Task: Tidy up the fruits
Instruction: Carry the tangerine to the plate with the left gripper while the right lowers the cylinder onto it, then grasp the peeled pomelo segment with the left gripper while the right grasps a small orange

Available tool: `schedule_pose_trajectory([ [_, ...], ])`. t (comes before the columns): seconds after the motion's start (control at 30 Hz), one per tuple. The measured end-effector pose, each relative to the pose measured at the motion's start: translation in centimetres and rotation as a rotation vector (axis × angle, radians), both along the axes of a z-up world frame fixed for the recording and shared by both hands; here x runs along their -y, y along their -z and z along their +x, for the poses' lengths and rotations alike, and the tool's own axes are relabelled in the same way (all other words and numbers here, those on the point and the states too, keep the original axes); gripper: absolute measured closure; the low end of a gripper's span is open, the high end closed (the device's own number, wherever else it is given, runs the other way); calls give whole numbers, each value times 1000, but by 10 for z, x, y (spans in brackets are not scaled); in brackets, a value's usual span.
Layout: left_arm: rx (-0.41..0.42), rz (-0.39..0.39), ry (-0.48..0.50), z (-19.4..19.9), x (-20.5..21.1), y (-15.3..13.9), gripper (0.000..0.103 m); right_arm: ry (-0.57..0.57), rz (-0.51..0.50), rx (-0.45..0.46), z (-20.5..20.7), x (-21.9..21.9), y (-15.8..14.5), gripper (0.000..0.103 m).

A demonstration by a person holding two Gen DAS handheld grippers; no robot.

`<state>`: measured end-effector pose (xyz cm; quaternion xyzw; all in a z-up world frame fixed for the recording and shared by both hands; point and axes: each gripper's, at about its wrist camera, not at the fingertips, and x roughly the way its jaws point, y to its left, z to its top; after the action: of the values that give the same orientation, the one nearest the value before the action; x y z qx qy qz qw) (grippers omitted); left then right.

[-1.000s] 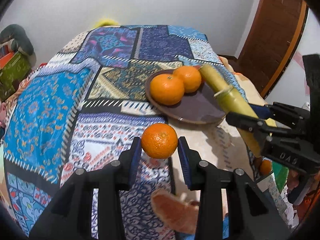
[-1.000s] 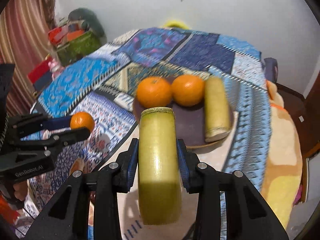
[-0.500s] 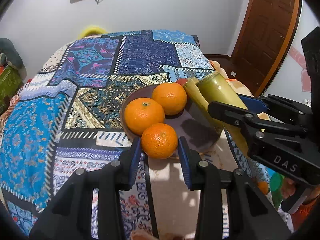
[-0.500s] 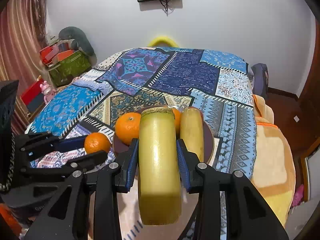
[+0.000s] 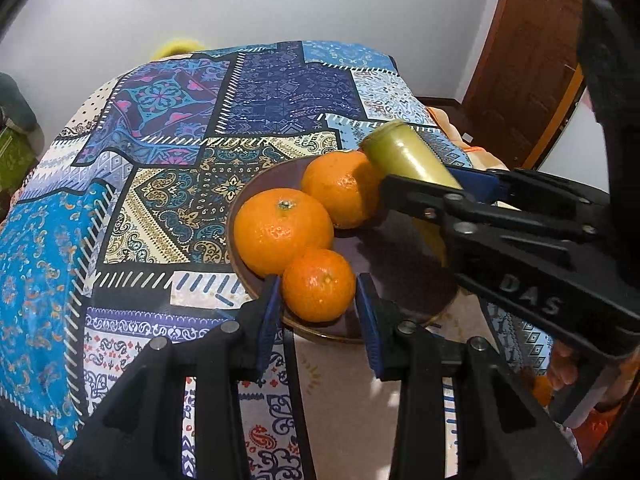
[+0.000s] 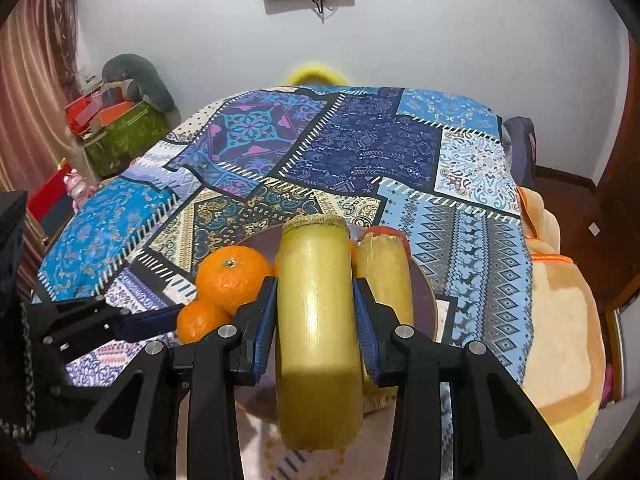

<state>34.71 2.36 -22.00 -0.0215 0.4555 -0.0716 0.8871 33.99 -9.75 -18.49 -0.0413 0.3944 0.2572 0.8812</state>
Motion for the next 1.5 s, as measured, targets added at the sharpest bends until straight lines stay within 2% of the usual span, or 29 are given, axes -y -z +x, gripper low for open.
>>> schedule_pose_trajectory([
  [0.33,-12,-7,7,3,1,5,66,-10,-23,-2,3,-4,8,69],
  [0.67,7,-6,-6,-17,-2,-14,62,5,-23,45,-12,10,-17,69],
  [1.07,57,37,-67,-75,-13,-51,43,27,-47,79,-67,43,-45,69],
  [1.2,39,43,-110,-97,-18,-53,33,36,-50,79,-89,54,-49,68],
  [1.37,-28,27,-130,-122,-22,-42,33,55,-65,87,-115,66,-51,58],
  [1.5,-73,22,-145,-141,-20,-29,33,76,-66,87,-132,75,-50,53],
])
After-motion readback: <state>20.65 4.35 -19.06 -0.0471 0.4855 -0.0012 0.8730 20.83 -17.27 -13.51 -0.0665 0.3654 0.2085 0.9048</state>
